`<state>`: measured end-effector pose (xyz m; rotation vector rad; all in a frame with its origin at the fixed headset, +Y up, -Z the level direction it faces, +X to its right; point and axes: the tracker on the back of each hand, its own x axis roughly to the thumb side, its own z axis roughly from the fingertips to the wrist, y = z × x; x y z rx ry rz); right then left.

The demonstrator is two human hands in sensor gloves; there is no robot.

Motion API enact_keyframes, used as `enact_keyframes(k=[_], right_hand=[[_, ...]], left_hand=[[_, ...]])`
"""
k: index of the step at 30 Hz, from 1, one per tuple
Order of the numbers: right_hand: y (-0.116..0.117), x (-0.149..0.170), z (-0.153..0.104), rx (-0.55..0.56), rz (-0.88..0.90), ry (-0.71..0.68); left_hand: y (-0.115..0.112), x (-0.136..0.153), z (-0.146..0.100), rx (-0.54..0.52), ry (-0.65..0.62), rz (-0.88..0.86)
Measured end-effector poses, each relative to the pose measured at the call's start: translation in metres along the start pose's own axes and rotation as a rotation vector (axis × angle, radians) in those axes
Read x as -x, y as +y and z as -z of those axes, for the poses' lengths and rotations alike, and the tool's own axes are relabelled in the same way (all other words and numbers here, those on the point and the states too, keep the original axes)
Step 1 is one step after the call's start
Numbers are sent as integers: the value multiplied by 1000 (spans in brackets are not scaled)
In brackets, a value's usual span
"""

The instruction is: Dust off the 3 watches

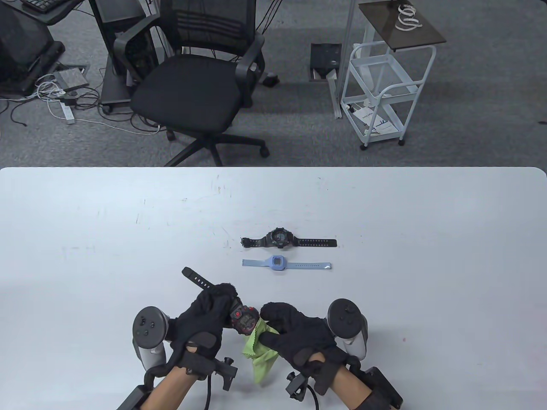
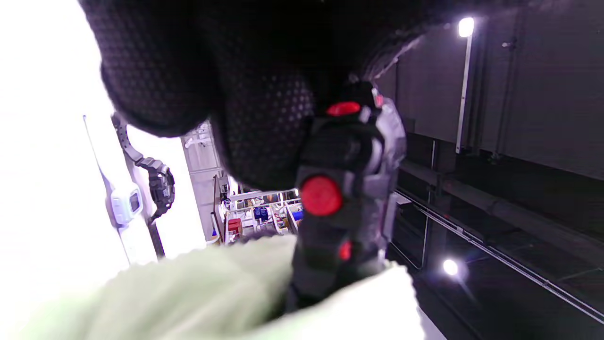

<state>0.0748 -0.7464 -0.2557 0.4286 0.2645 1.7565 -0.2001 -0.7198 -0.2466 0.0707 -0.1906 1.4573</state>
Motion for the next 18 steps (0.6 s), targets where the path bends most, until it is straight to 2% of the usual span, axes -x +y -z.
enact_keyframes(k=[2, 18], right_hand=[[1, 1, 1, -42, -21, 6], [2, 5, -2, -6, -124, 5]], left_hand=[[-1, -2, 0, 9, -21, 19], [3, -4, 0, 4, -48, 29]])
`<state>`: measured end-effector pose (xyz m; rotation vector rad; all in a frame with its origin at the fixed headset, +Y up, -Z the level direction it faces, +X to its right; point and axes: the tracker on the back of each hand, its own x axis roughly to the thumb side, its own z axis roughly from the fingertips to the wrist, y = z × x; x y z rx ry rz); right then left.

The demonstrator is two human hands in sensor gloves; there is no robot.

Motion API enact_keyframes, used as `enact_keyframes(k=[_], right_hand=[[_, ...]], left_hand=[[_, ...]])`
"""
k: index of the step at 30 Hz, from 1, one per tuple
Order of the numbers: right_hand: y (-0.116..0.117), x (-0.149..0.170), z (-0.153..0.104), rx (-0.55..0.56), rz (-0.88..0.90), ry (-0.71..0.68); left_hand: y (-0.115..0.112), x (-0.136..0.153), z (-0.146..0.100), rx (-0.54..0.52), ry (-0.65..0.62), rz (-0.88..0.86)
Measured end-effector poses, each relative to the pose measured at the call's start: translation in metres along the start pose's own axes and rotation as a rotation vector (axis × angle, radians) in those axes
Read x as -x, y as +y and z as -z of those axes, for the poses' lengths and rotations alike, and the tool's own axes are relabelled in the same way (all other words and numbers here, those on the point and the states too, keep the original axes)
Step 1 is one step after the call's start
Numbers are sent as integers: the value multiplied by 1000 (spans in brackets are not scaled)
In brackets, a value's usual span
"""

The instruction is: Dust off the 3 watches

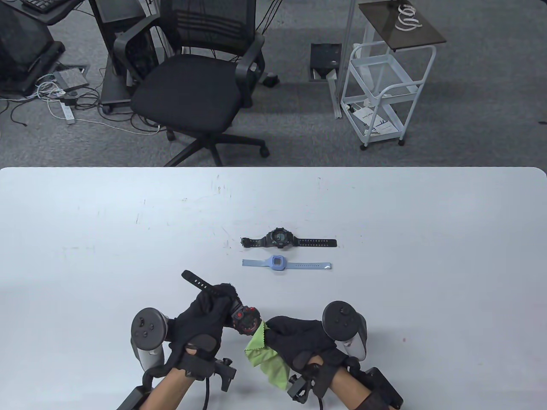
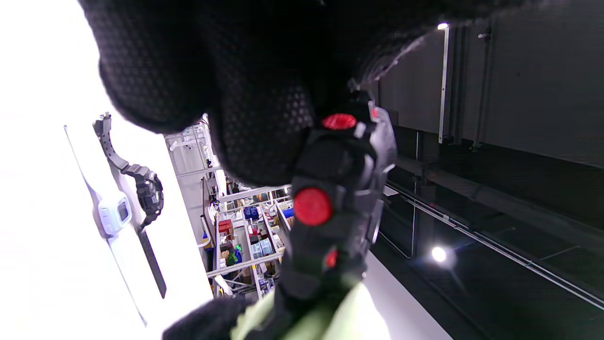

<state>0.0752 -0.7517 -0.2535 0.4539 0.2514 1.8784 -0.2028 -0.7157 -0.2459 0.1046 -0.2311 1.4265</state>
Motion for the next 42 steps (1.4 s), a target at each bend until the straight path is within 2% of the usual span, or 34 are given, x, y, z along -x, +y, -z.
enact_keyframes(k=[8, 30, 37, 42], right_hand=[[-1, -1, 0, -33, 13, -10], [-2, 0, -3, -1, -74, -11], [0, 1, -2, -47, -49, -23], [-2, 2, -2, -6, -84, -14]], left_hand=[[-1, -1, 0, 10, -20, 23], [4, -2, 0, -6, -36, 25], [5, -1, 0, -7, -31, 26], [8, -2, 0, -16, -32, 28]])
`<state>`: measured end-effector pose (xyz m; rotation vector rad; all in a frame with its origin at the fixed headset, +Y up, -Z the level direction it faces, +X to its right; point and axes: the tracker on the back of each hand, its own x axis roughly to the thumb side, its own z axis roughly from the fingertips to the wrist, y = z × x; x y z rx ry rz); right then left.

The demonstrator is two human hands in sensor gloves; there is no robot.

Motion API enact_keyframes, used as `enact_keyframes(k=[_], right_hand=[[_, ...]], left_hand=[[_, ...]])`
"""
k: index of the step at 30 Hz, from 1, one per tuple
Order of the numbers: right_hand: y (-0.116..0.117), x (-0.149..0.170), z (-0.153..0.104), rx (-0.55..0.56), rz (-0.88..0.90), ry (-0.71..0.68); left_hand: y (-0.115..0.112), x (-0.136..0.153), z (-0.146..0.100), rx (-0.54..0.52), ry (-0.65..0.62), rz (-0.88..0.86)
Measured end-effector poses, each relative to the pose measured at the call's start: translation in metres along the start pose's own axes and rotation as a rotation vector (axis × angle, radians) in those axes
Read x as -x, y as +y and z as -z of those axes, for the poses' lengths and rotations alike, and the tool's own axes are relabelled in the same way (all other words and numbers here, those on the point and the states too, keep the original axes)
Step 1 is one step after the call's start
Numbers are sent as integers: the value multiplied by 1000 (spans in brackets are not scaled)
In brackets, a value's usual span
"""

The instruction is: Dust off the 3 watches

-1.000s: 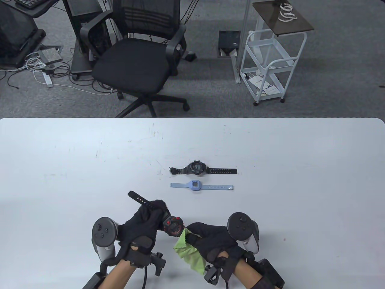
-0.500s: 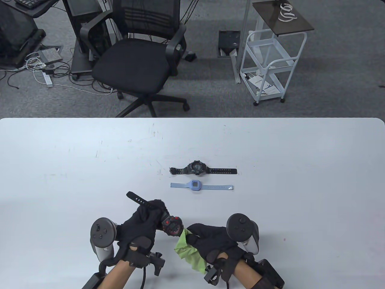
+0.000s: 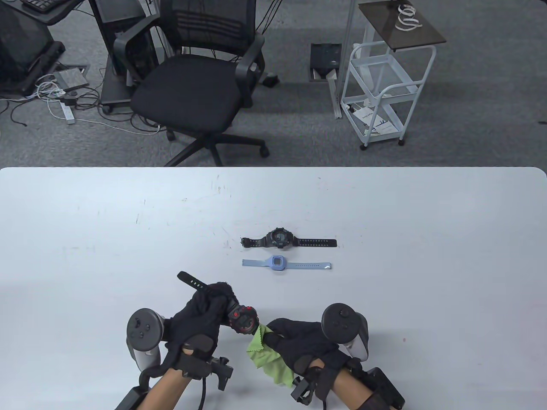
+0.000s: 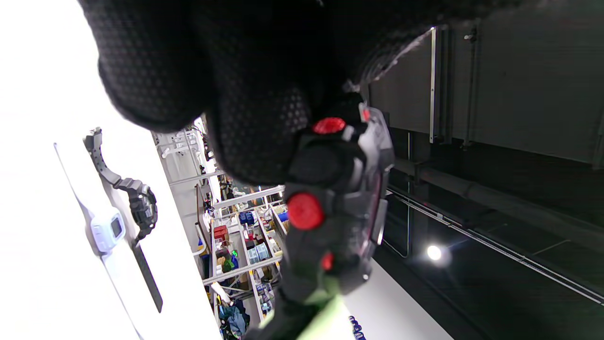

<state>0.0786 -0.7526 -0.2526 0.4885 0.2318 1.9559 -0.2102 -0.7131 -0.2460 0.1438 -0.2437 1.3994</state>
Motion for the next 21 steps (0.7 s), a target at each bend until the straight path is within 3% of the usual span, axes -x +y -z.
enact_keyframes(k=[21], right_hand=[[0, 0, 0, -31, 29, 7]], left_hand=[[4, 0, 0, -20, 3, 0]])
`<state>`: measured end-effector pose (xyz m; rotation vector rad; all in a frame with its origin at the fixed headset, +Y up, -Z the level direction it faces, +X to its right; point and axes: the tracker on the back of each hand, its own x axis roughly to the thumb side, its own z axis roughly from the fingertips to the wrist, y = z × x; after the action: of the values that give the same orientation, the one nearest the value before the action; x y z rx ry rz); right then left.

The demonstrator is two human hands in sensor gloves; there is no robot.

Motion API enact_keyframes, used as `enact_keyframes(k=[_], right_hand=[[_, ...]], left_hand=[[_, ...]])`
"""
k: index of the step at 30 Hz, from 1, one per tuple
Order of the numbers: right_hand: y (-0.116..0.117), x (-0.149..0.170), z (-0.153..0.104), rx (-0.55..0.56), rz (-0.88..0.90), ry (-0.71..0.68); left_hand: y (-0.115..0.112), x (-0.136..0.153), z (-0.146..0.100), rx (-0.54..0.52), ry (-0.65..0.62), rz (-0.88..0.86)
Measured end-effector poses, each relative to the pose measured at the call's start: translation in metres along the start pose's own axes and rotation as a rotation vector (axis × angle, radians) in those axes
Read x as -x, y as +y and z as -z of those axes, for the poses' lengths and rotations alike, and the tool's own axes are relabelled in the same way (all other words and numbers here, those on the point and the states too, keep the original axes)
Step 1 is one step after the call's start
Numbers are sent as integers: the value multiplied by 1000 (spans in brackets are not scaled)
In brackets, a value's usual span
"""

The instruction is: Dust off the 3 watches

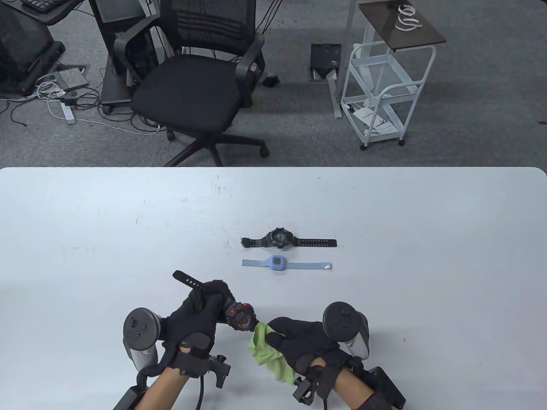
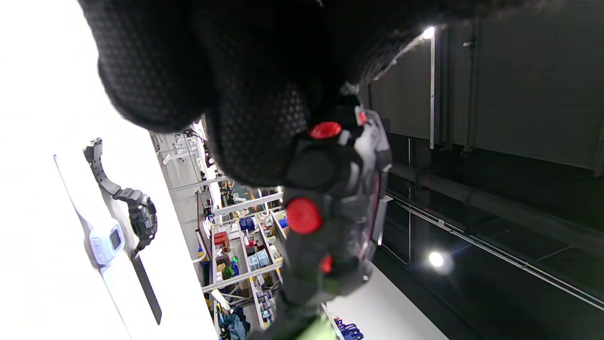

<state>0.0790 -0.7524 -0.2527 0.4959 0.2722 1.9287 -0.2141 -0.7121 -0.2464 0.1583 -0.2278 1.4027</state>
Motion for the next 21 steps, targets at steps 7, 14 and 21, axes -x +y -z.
enact_keyframes(k=[7, 14, 21], right_hand=[[-2, 0, 1, -12, 5, -14], [-4, 2, 0, 25, -29, 13], [-5, 4, 2, -95, 8, 7]], left_hand=[[2, 0, 0, -5, 2, -8], [3, 0, 1, -3, -1, -1], [4, 2, 1, -11, 14, -21]])
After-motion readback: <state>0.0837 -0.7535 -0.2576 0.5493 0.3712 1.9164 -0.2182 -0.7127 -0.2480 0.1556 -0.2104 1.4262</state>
